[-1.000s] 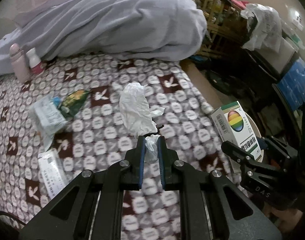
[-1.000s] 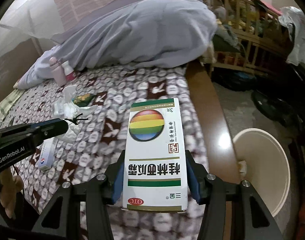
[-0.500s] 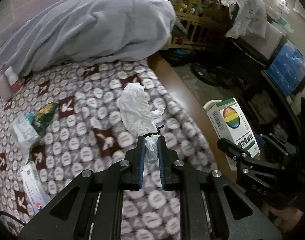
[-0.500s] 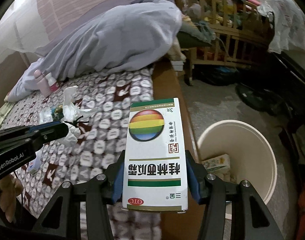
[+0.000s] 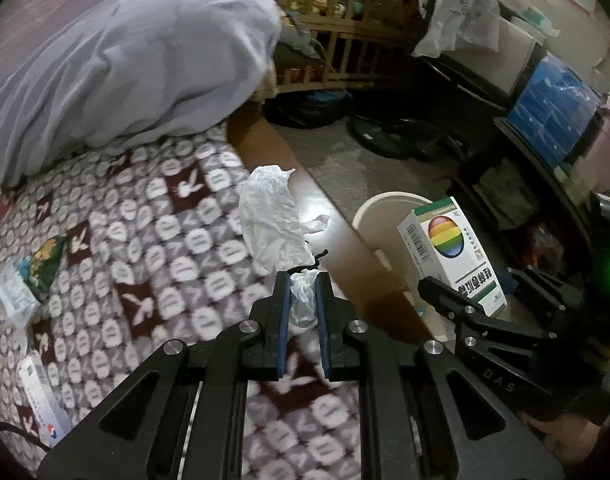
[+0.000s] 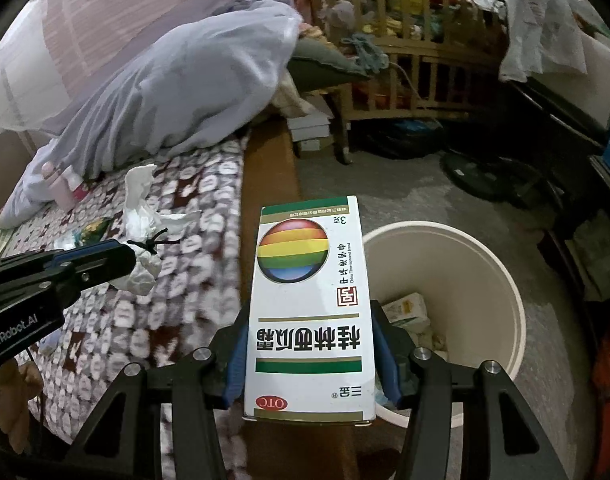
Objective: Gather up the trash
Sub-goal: 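Carry the white tissue and rainbow medicine box over the white bucket, then open both tools to drop the tissue and medicine box into the bucket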
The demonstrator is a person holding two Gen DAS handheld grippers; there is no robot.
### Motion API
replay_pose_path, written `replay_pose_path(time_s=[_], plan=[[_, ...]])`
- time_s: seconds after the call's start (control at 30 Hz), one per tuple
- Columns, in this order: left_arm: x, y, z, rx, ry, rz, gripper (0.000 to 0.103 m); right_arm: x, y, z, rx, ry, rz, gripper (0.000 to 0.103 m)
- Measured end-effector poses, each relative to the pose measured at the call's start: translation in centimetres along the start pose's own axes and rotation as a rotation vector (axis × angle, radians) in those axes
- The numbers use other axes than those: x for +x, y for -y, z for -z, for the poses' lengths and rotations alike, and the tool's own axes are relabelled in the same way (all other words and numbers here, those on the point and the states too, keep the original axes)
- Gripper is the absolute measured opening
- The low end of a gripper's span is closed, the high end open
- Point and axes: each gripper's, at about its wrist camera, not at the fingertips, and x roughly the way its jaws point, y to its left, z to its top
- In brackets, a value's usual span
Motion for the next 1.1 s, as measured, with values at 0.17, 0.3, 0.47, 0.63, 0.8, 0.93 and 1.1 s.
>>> replay_pose_path(time_s=[0.17,0.3,0.47,0.63,0.8,0.93,1.1], plan=[[0.8,1.6,-0.6,0.027,-0.004,0.018,0.010,-0.1,1.8,0.2,0.030,0.000,0.019,0.051],[1.4,2.7,-1.1,0.040,-0.013,0.039,0.010,-0.1,3.1,0.4,0.053,-0.003,0.032,0.051],[2.3,3.8,-1.5,0.047,-0.028,0.062,0.010,-0.1,4.7,0.5,0.081,-0.004,0.046,0.051],[3.2,4.8,-1.8,0.056,-0.041,0.084,0.010,-0.1,6.3,0.7,0.111,-0.005,0.062,0.051],[4.3,6.1,-2.2,0.060,-0.057,0.115,0.010,0.2,7.7,0.7,0.135,-0.011,0.077,0.051],[5.3,6.7,-2.4,0.048,-0.081,0.160,0.010,0.5,8.8,1.0,0.155,-0.019,0.089,0.051],[6.4,7.3,-2.6,0.032,-0.104,0.224,0.010,0.9,10.2,1.2,0.182,-0.029,0.105,0.051]])
